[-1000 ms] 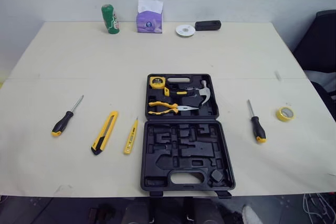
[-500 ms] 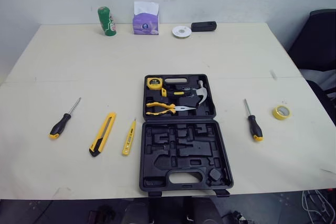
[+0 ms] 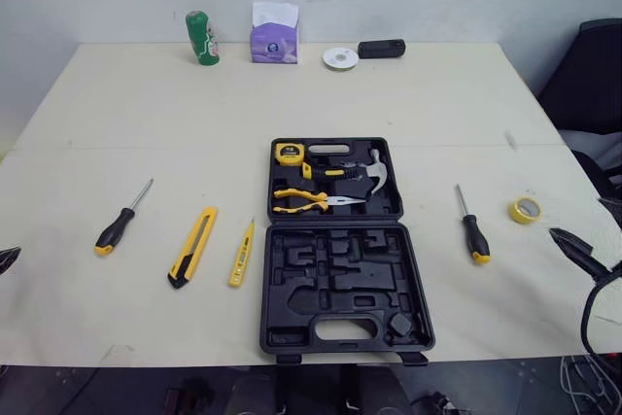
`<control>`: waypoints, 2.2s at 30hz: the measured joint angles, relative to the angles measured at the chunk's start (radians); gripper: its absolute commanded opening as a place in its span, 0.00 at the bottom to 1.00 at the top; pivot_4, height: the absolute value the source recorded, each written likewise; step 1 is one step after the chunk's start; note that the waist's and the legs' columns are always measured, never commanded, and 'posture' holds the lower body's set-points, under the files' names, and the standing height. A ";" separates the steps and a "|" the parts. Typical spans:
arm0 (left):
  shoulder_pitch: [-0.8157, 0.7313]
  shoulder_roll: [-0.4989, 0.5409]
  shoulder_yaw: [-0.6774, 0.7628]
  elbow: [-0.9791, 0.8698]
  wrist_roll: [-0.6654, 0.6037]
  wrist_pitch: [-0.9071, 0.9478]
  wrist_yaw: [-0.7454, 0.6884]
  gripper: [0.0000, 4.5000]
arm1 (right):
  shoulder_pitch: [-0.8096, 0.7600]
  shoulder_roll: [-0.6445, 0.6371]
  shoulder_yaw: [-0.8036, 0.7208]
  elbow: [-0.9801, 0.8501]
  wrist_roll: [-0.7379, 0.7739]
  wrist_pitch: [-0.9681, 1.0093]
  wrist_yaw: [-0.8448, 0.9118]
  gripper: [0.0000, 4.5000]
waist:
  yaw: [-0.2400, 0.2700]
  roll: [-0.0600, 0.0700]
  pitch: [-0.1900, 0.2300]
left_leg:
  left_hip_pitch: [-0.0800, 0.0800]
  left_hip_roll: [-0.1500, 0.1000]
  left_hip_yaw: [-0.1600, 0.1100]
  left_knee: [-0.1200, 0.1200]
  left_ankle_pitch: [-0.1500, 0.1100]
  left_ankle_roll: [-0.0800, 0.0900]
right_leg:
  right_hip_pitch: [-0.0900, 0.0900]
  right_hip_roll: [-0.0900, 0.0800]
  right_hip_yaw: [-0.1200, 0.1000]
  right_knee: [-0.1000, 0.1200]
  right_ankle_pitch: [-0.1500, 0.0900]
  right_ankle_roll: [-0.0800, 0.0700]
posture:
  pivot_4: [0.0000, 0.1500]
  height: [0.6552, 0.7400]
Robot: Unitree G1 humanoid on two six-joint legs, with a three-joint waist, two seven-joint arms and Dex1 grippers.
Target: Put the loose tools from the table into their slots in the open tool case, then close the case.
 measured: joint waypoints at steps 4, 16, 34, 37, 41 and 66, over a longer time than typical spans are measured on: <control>0.012 0.004 -0.048 -0.197 -0.025 0.231 -0.039 0.99 | -0.075 0.006 0.067 -0.081 0.066 0.040 0.063 0.99 | 0.000 0.000 0.000 | 0.000 0.000 0.000 0.000 0.000 0.000 | 0.000 0.000 0.000 0.000 0.000 0.000 | 1.00 1.00; -0.184 0.078 -0.260 -0.355 0.008 0.565 -0.033 0.99 | -0.236 0.107 0.354 -0.424 0.185 0.242 0.097 0.99 | 0.001 0.000 0.000 | -0.002 0.000 0.000 0.000 0.003 0.004 | -0.002 0.001 0.000 0.001 0.000 0.000 | 1.00 1.00; -0.306 0.055 -0.494 -0.406 0.134 0.529 -0.097 0.99 | -0.288 0.196 0.528 -0.547 0.154 0.244 0.136 0.99 | 0.003 -0.001 0.000 | -0.012 0.000 0.000 0.006 0.004 0.007 | -0.008 0.003 -0.002 0.007 0.000 0.001 | 1.00 1.00; -0.305 0.037 -0.508 -0.387 0.149 0.531 -0.079 0.99 | -0.273 0.198 0.536 -0.544 0.137 0.225 0.151 0.99 | 0.002 -0.001 0.000 | -0.012 0.000 0.000 0.007 0.004 0.008 | -0.008 0.003 -0.002 0.007 0.000 0.001 | 1.00 1.00; -0.299 0.033 -0.508 -0.375 0.163 0.508 -0.053 0.99 | -0.273 0.207 0.536 -0.544 0.134 0.213 0.152 0.99 | 0.002 -0.002 0.000 | -0.012 0.000 0.000 0.007 0.004 0.008 | -0.008 0.003 -0.002 0.008 0.000 0.001 | 1.00 1.00; -0.193 -0.052 -0.393 -0.391 0.138 0.434 0.031 0.22 | -0.261 0.223 0.516 -0.462 0.099 0.185 0.156 1.00 | 0.000 -0.002 0.000 | -0.011 0.000 -0.001 0.007 0.004 0.008 | -0.008 0.002 -0.002 0.008 0.000 0.001 | 1.00 1.00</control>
